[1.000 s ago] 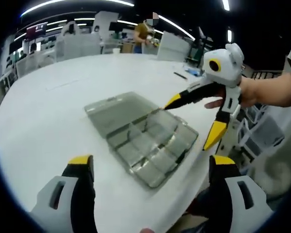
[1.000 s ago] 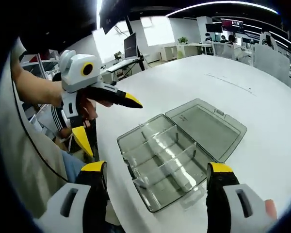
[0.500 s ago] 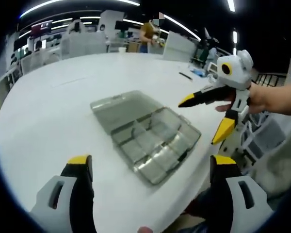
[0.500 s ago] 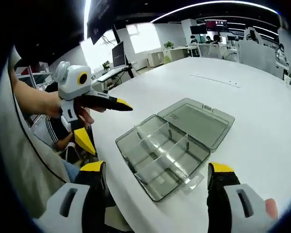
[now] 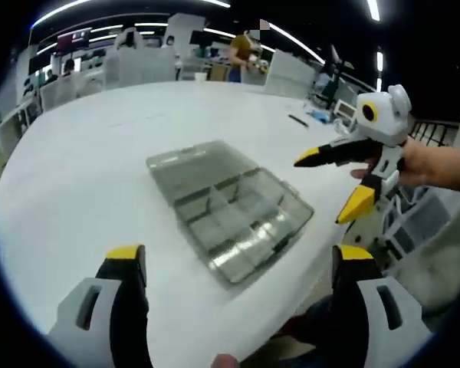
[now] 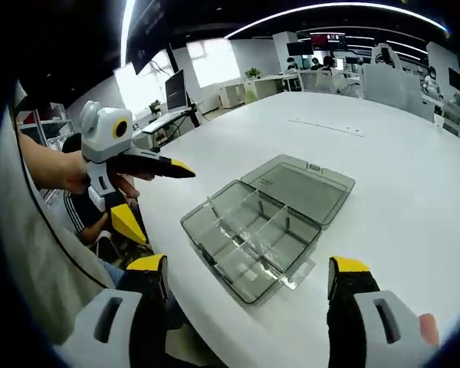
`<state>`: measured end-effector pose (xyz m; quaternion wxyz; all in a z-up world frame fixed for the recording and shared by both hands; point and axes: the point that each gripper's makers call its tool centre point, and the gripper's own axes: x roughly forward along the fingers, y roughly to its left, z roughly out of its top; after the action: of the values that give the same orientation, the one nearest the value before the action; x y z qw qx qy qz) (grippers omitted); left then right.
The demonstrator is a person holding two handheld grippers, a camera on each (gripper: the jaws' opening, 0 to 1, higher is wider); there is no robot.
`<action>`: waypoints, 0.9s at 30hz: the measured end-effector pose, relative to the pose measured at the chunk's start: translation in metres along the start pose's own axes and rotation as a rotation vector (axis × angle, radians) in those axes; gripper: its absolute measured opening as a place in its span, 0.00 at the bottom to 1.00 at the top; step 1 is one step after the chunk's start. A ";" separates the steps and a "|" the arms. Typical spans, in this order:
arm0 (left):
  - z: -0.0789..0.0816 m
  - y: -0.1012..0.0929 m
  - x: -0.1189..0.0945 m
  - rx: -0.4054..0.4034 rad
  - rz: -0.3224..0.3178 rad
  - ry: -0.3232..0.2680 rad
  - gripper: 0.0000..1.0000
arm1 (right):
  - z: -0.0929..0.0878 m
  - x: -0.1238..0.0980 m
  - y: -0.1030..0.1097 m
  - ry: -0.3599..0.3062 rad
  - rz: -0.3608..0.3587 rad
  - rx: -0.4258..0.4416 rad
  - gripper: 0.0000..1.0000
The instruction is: Insert the divider into the dual guide fixture by aligning both edges with the guide slots and pushing it downward to the bottom, including one-sided entry, uneven engagement, binding, and posture correction.
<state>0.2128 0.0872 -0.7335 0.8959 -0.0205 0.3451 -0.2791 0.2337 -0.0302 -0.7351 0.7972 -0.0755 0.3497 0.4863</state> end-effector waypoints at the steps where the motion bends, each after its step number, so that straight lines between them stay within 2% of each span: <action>1: 0.000 -0.001 0.000 -0.001 0.002 0.001 0.99 | 0.000 0.000 0.001 -0.001 -0.002 0.004 0.84; 14: 0.009 -0.009 -0.010 -0.028 0.034 -0.024 0.99 | -0.008 -0.012 0.003 -0.001 -0.050 0.060 0.85; 27: 0.001 -0.011 -0.020 -0.047 0.072 -0.014 0.99 | -0.010 -0.025 0.008 -0.015 -0.070 0.098 0.84</action>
<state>0.1960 0.0881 -0.7180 0.9070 -0.0312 0.3457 -0.2384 0.2152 -0.0488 -0.7244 0.8190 -0.0449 0.3642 0.4412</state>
